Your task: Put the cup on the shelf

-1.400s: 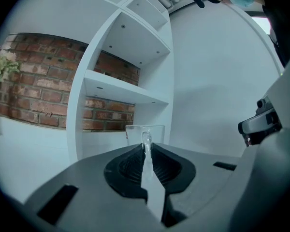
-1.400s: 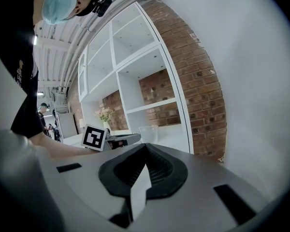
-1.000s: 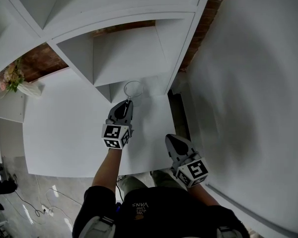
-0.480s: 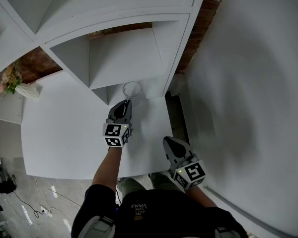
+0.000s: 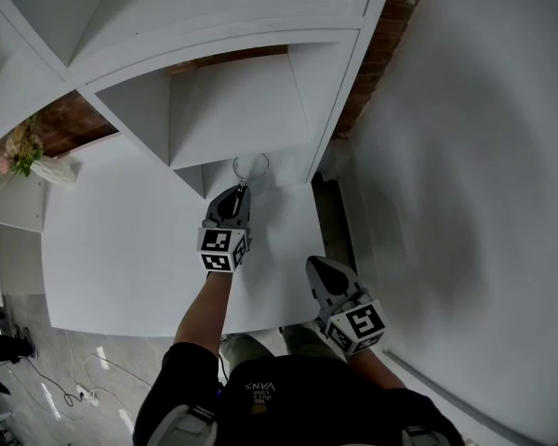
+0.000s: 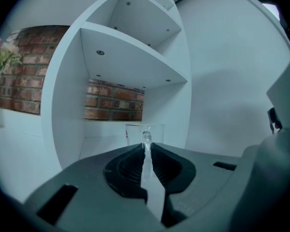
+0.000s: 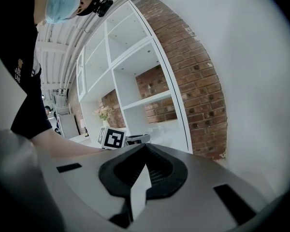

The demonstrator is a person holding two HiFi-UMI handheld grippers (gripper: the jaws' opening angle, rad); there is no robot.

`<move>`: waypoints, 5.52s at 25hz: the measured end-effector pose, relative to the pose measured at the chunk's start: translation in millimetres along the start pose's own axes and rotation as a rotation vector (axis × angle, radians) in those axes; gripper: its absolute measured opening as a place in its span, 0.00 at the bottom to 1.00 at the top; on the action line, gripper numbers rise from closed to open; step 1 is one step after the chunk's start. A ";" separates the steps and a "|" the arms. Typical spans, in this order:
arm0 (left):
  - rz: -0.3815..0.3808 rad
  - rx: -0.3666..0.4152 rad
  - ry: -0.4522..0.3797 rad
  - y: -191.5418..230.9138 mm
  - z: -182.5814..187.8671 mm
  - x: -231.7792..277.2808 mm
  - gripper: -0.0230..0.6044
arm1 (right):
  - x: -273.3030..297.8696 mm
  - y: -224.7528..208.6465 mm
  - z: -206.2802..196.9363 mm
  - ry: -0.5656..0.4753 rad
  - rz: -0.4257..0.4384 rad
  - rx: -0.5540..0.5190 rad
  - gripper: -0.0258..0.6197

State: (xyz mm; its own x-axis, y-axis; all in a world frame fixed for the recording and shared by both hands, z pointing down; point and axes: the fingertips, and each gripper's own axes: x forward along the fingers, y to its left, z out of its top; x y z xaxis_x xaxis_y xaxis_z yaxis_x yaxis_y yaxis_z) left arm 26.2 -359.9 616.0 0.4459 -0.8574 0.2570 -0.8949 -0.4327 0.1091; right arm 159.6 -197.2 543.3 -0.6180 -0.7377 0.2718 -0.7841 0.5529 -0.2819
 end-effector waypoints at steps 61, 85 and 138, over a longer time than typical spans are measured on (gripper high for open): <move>-0.001 -0.012 0.179 14.7 -0.1 94.4 0.08 | 3.9 -20.5 -0.8 -0.005 -0.012 0.036 0.04; -0.057 -0.009 0.098 6.8 23.6 21.5 0.22 | -6.1 22.4 9.5 -0.035 -0.024 0.037 0.04; -0.302 0.045 0.008 -4.9 61.6 -277.8 0.05 | -26.1 158.3 25.0 -0.137 -0.252 -0.006 0.04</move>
State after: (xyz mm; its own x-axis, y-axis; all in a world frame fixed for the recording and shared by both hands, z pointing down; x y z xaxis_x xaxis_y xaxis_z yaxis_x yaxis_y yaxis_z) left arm -92.1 -136.7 485.0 0.6915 -0.6858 0.2269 -0.7199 -0.6801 0.1387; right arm 53.0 -100.1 468.6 -0.3903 -0.8974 0.2060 -0.9126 0.3475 -0.2154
